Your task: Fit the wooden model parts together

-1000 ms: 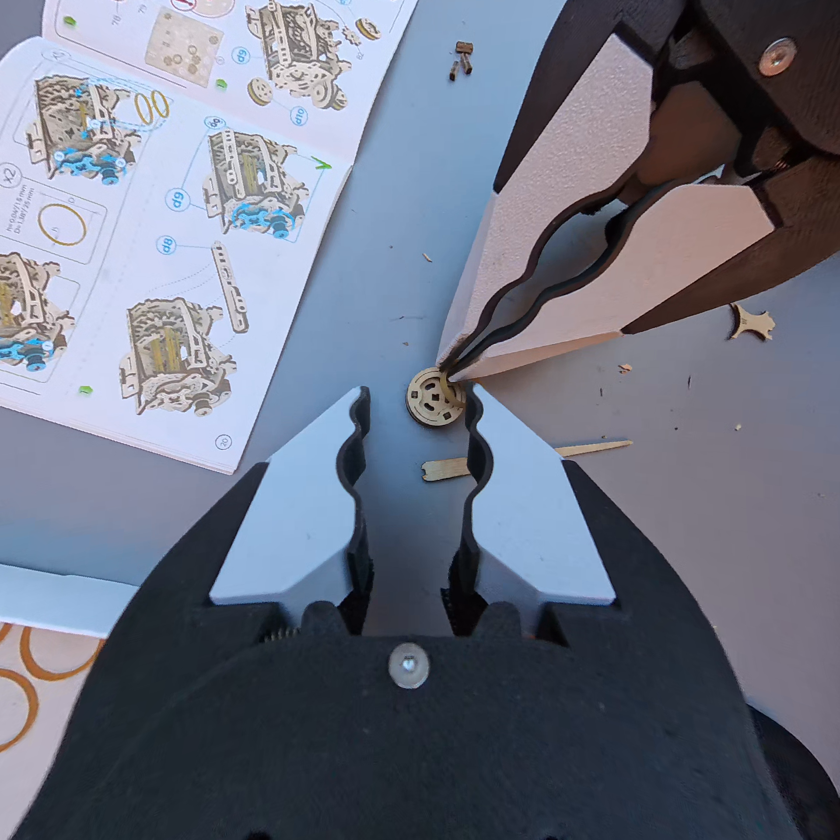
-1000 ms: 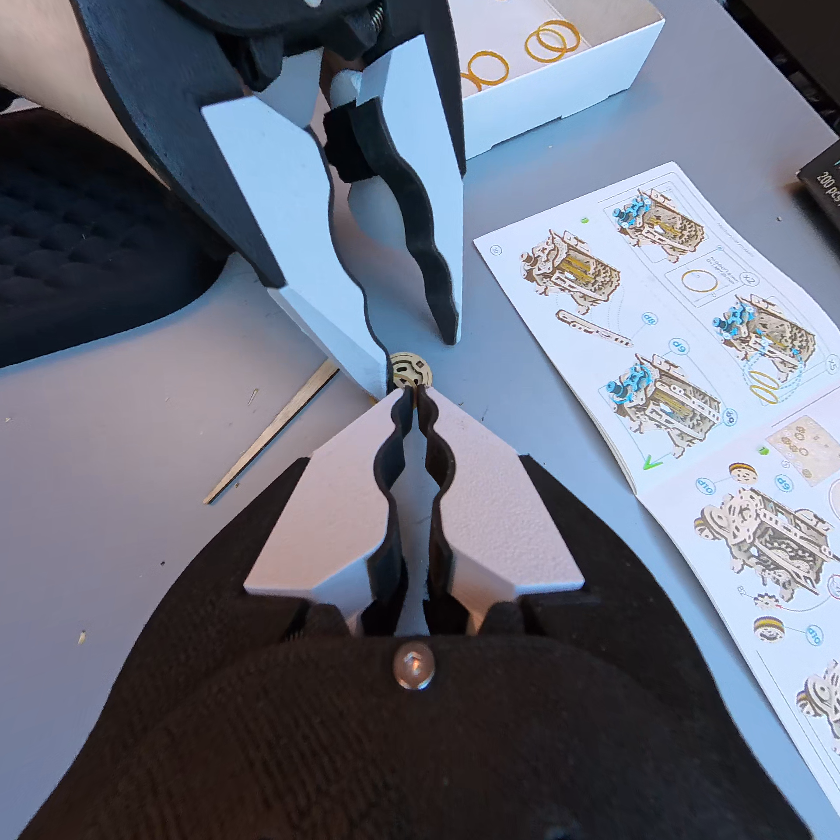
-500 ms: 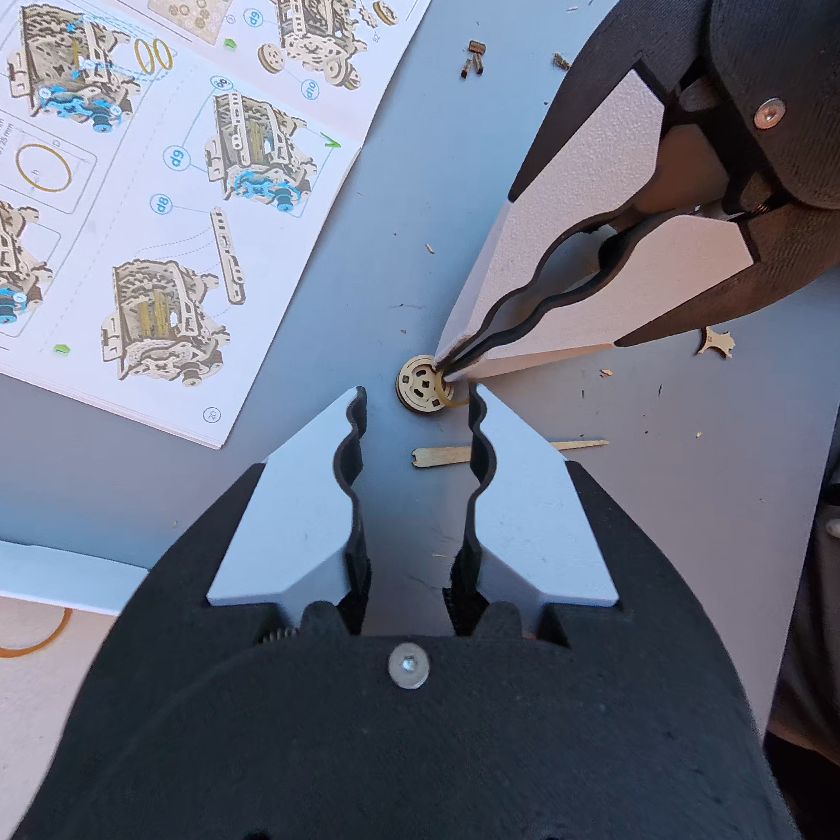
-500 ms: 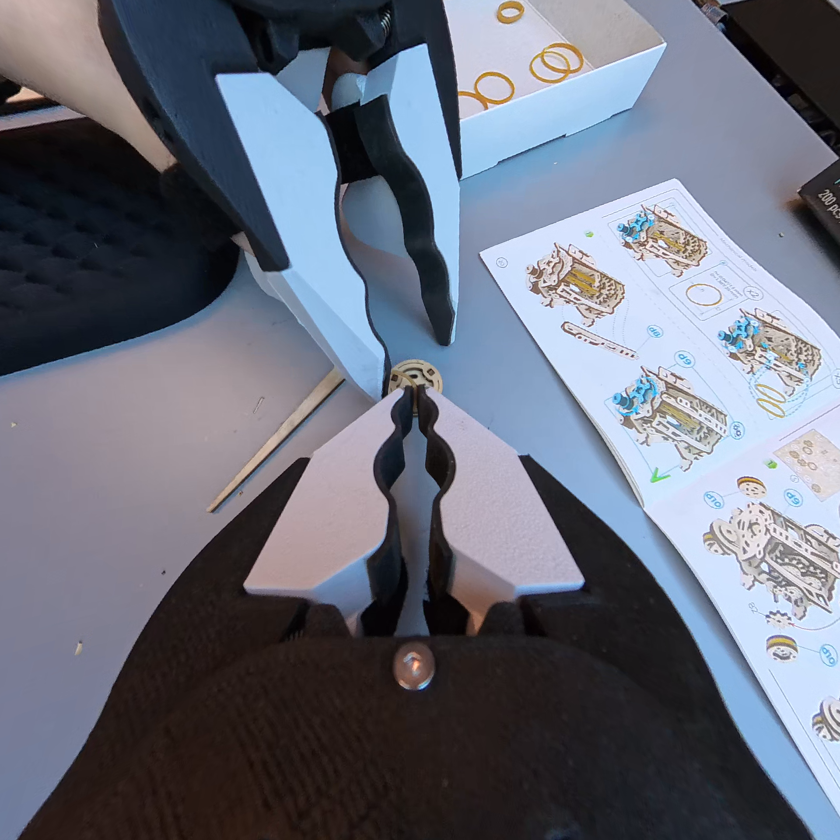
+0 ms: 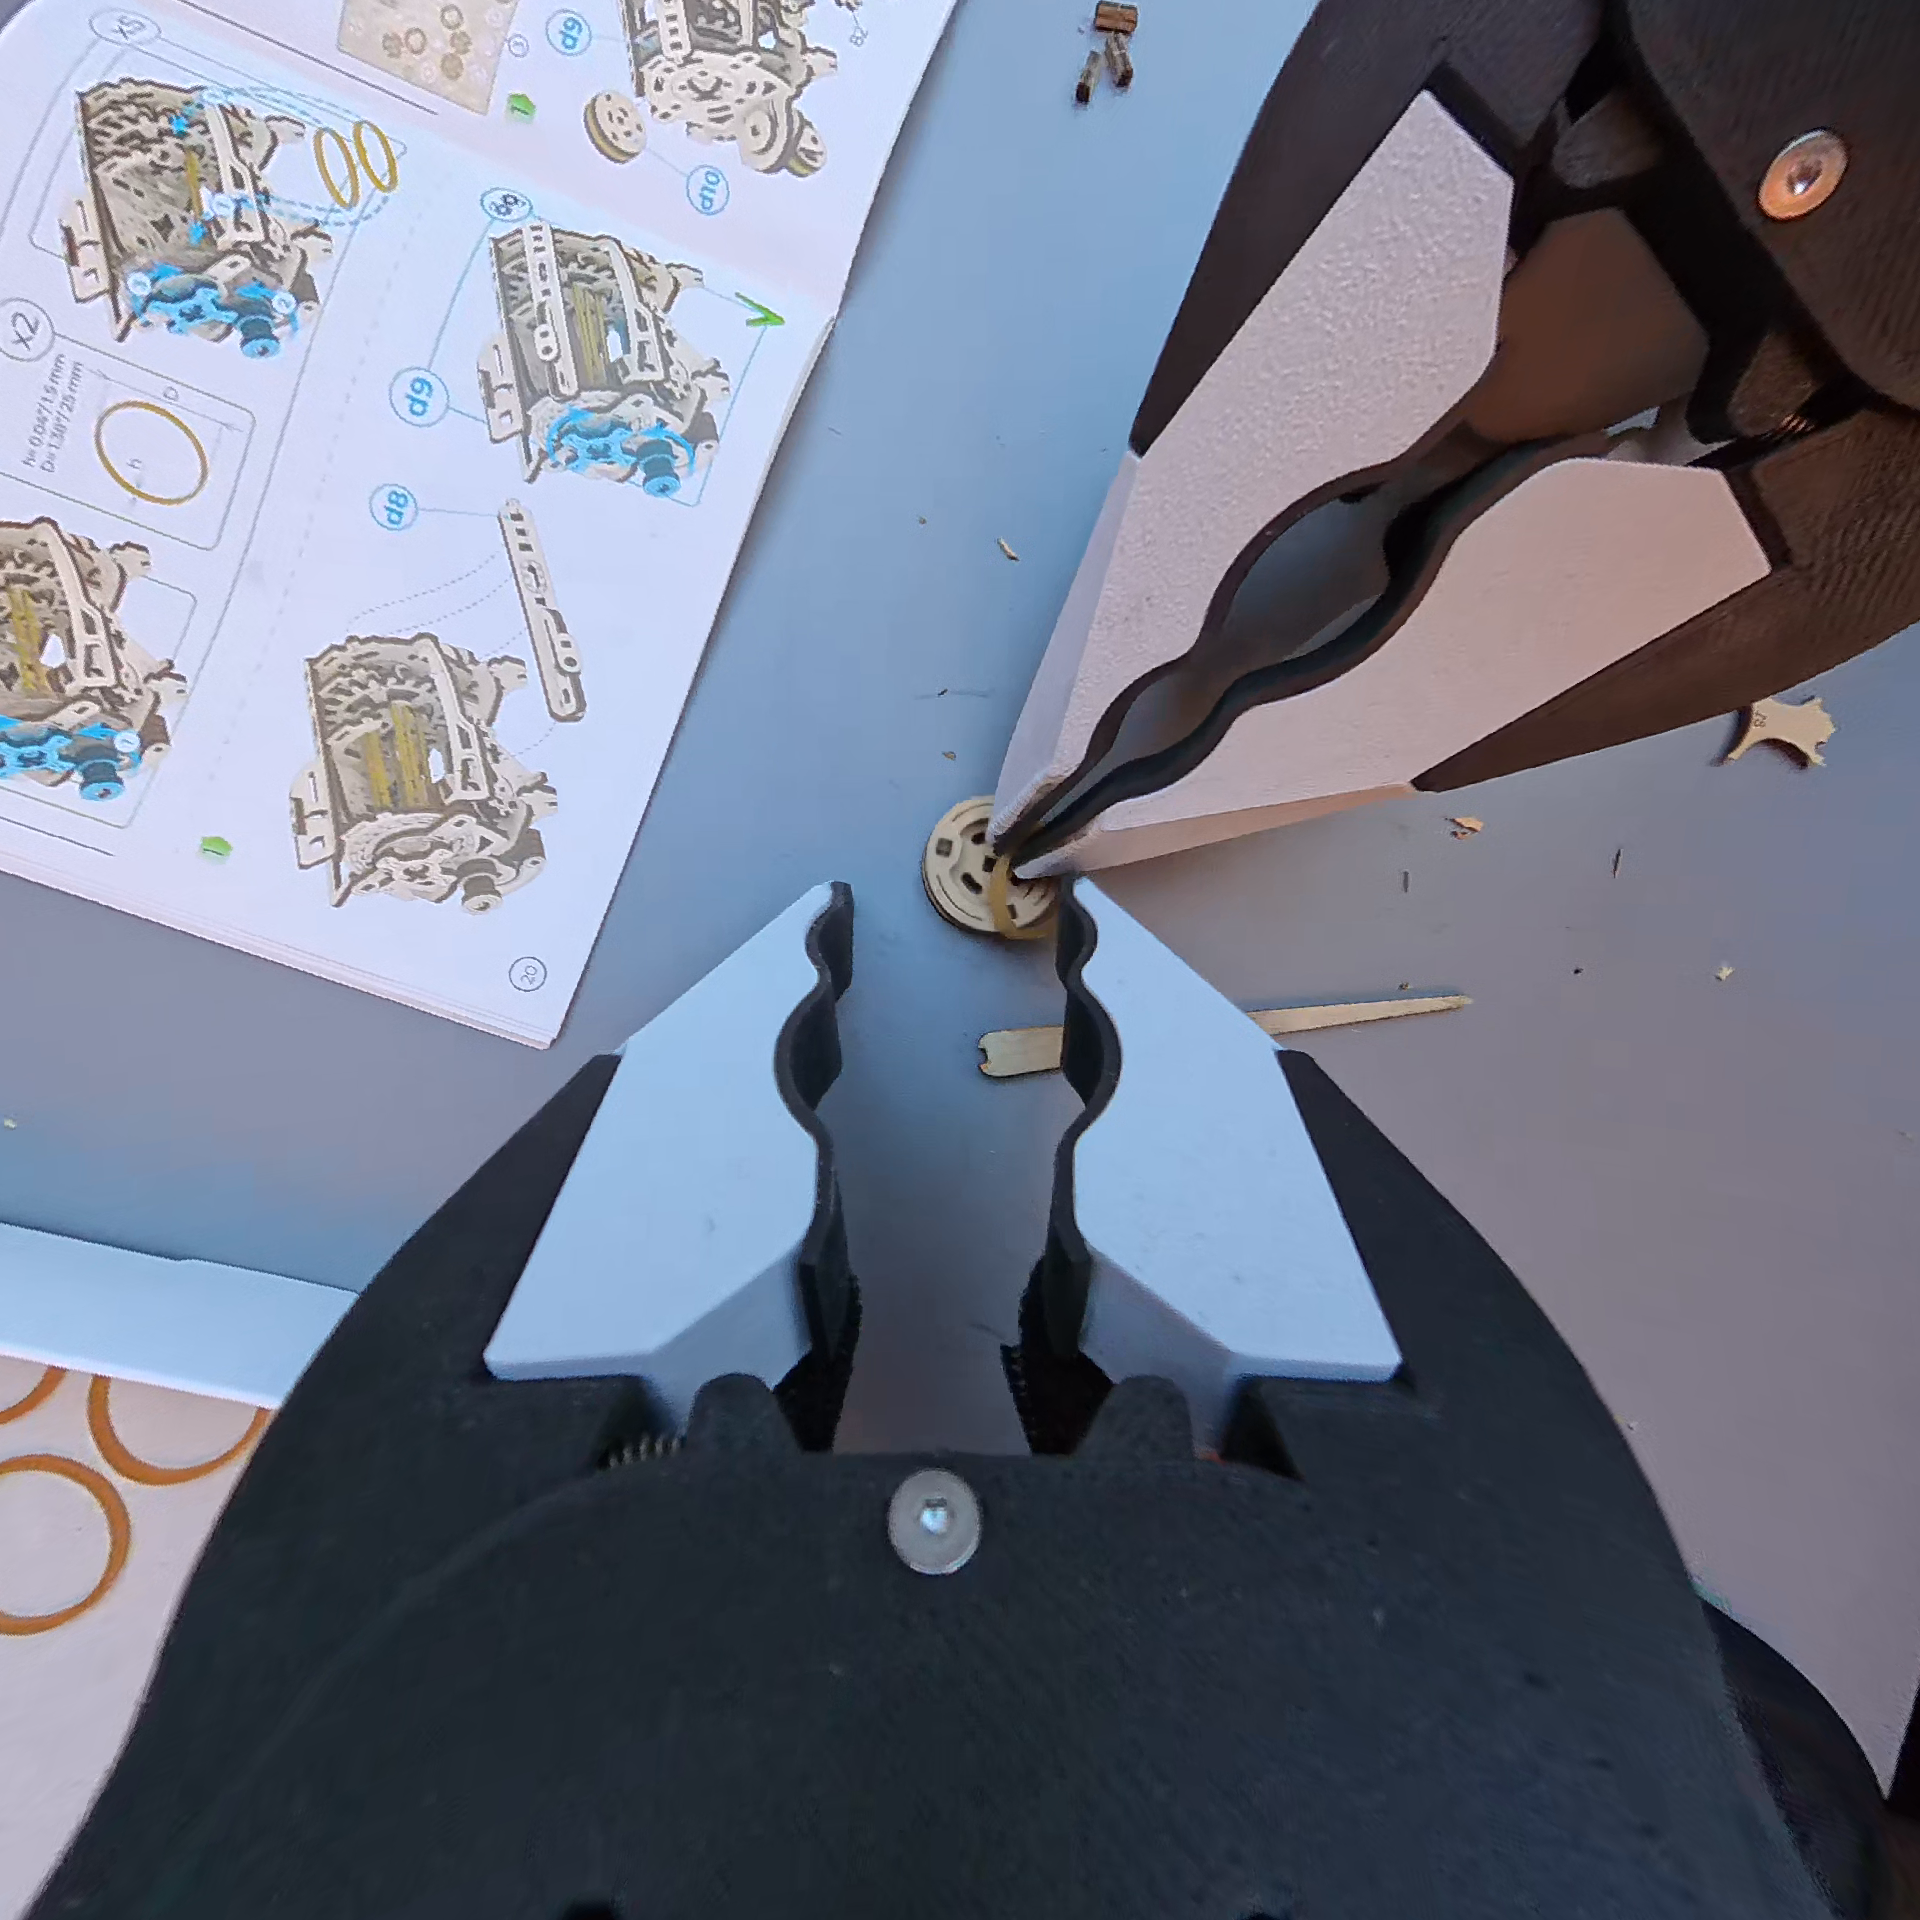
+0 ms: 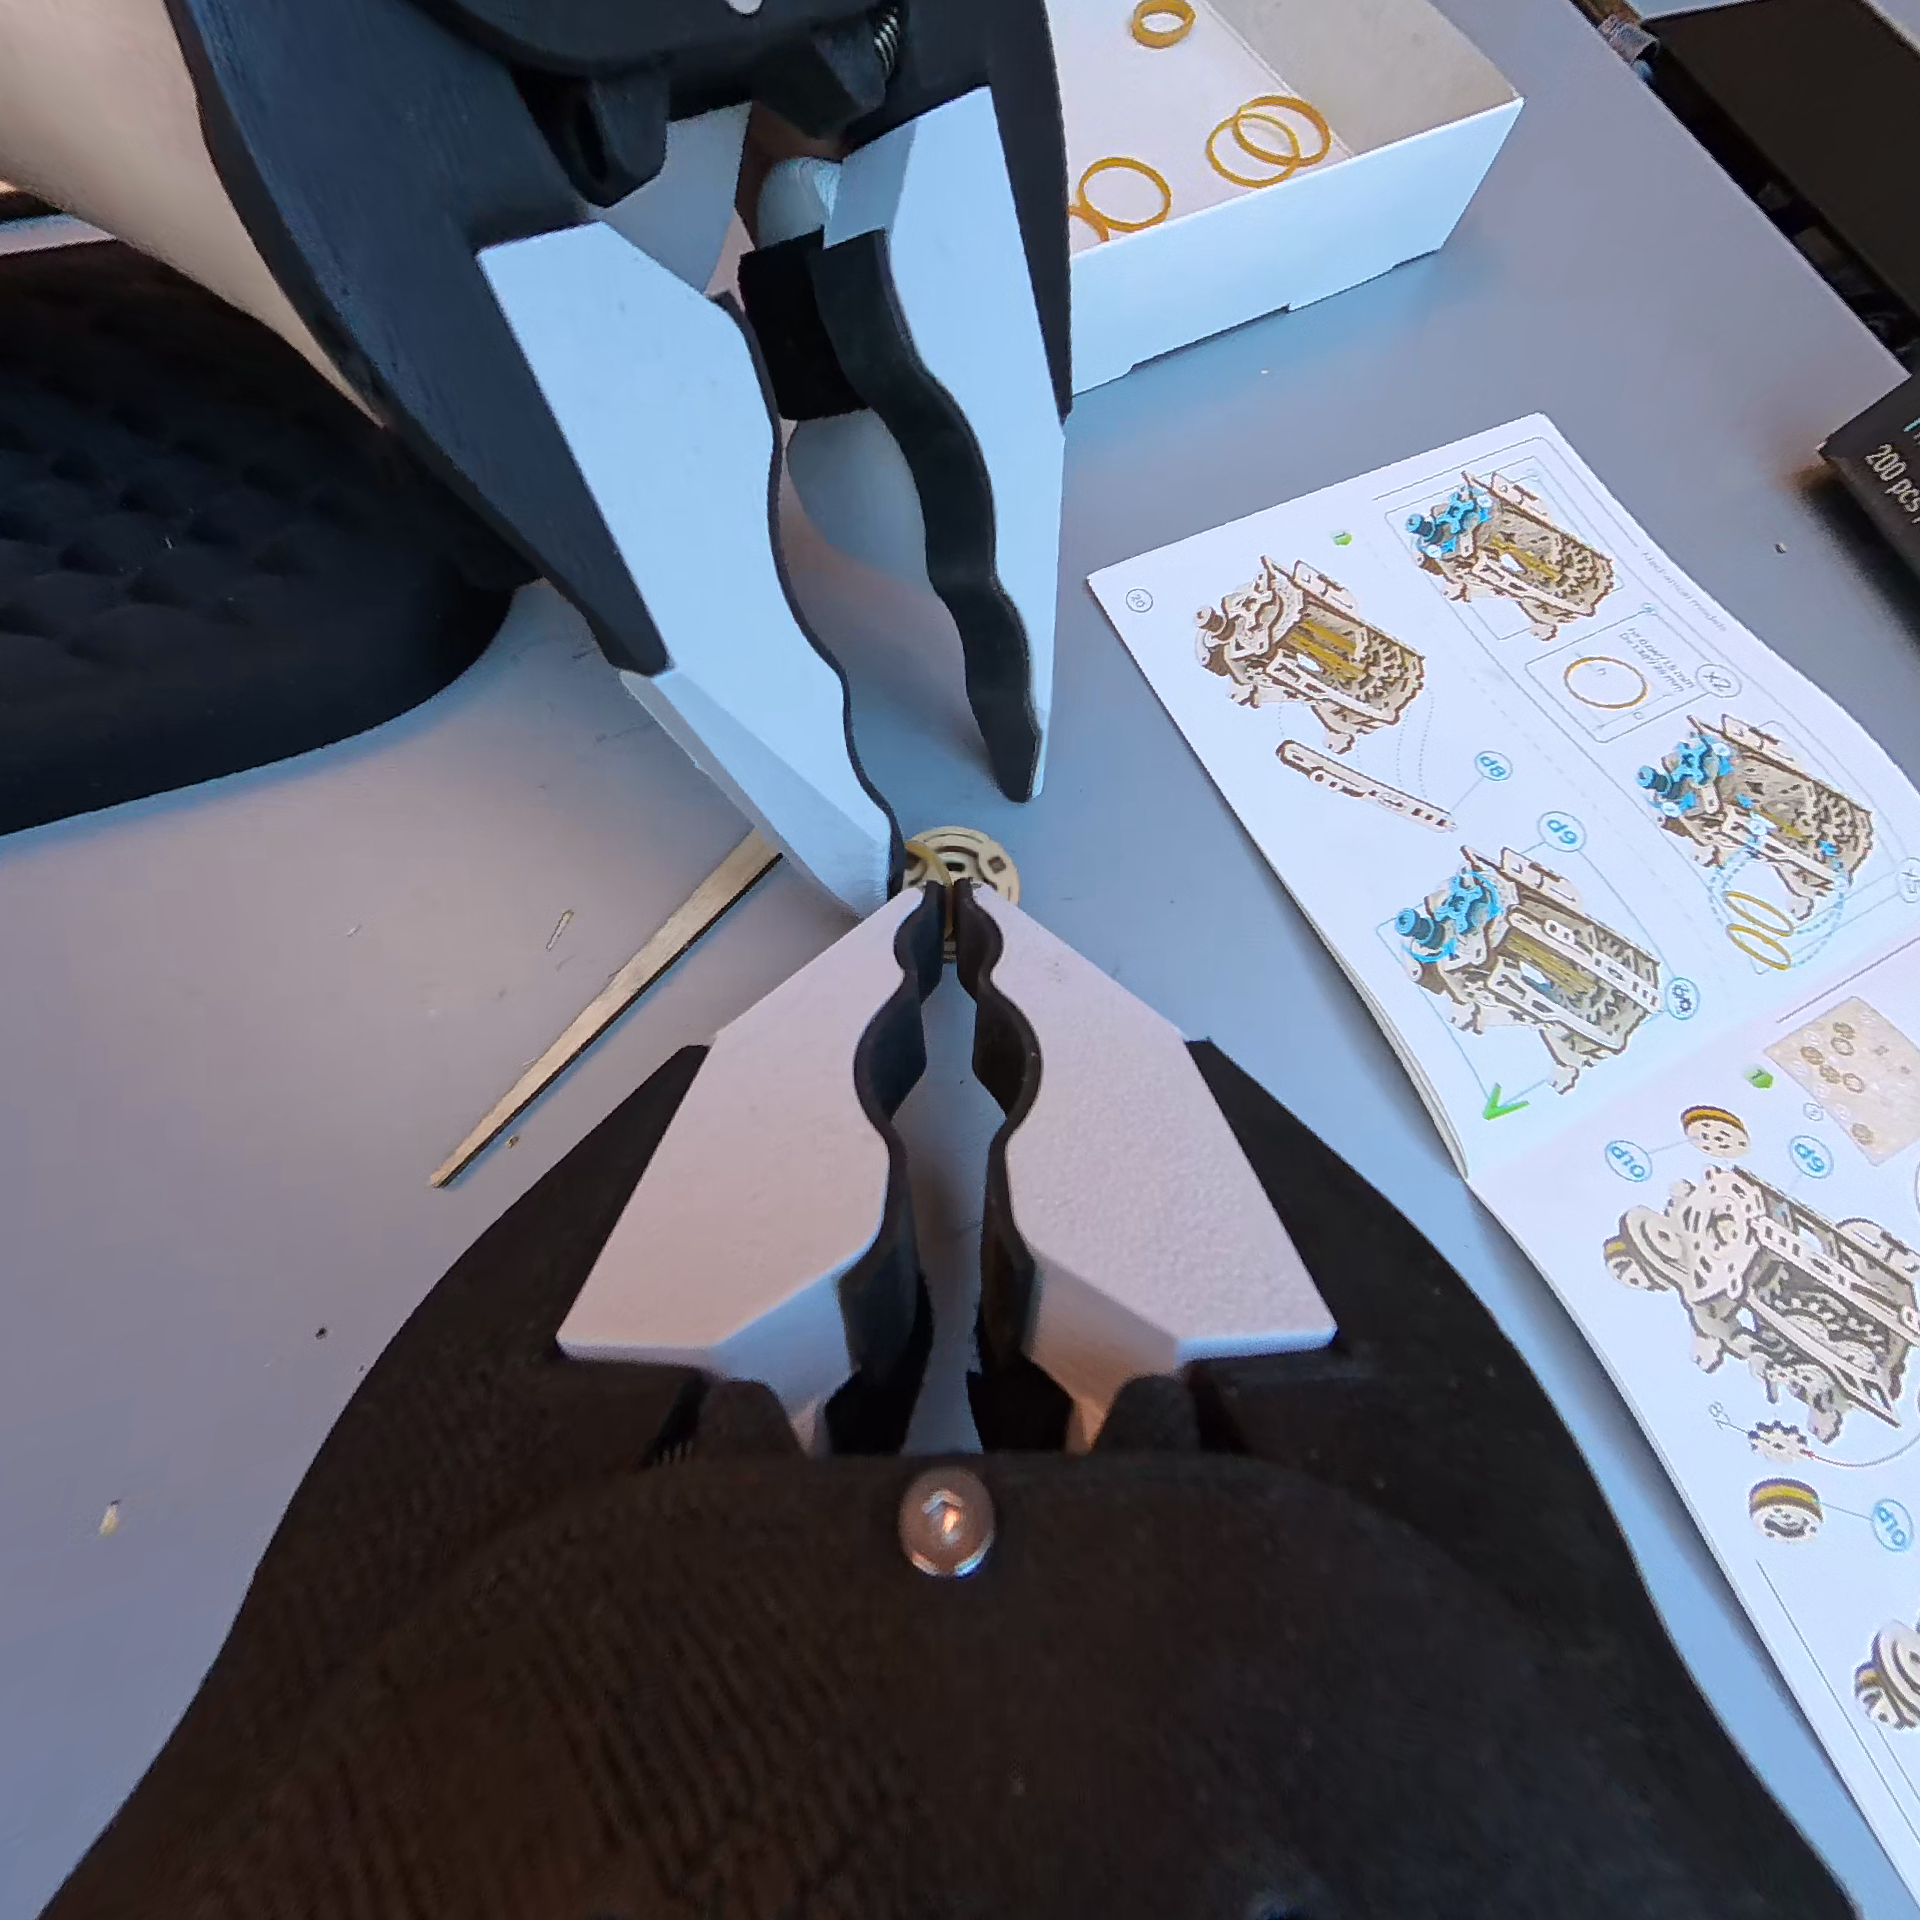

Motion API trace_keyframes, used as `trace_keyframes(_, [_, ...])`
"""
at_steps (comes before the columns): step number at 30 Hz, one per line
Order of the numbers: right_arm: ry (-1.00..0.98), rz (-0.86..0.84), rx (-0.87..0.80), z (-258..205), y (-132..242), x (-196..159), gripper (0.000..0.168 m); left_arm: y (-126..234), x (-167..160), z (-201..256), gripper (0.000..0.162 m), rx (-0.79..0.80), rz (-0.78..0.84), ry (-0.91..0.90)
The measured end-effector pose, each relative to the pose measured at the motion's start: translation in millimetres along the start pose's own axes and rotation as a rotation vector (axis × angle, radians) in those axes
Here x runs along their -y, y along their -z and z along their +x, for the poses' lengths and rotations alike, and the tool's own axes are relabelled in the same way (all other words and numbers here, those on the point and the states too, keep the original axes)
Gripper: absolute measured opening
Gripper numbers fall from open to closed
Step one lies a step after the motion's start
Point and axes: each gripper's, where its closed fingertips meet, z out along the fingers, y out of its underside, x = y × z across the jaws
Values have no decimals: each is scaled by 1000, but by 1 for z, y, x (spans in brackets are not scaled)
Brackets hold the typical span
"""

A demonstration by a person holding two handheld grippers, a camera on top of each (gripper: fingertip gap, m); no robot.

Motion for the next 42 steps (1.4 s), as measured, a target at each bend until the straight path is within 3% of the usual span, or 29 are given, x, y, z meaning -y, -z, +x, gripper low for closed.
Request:
trace_keyframes(1, [-1, 1, 0, 0, 0, 0, 0, 0, 0, 0, 36, 5, 4, -9])
trace_keyframes(13, [-41, 8, 27, 1, -1, 0, 0, -1, 4, 0, 44, -46, 41, -138])
trace_keyframes(21, [-65, 14, 43, 1, -1, 0, 0, -5, 4, 8, 34, -117, 38, -244])
trace_keyframes(25, [-72, 15, 43, 2, 0, -1, 0, -6, 4, 7, 25, -119, 46, -253])
trace_keyframes(42, [-149, -25, -6, 14, 8, -7, 0, -6, 5, 7, 24, -121, 112, -226])
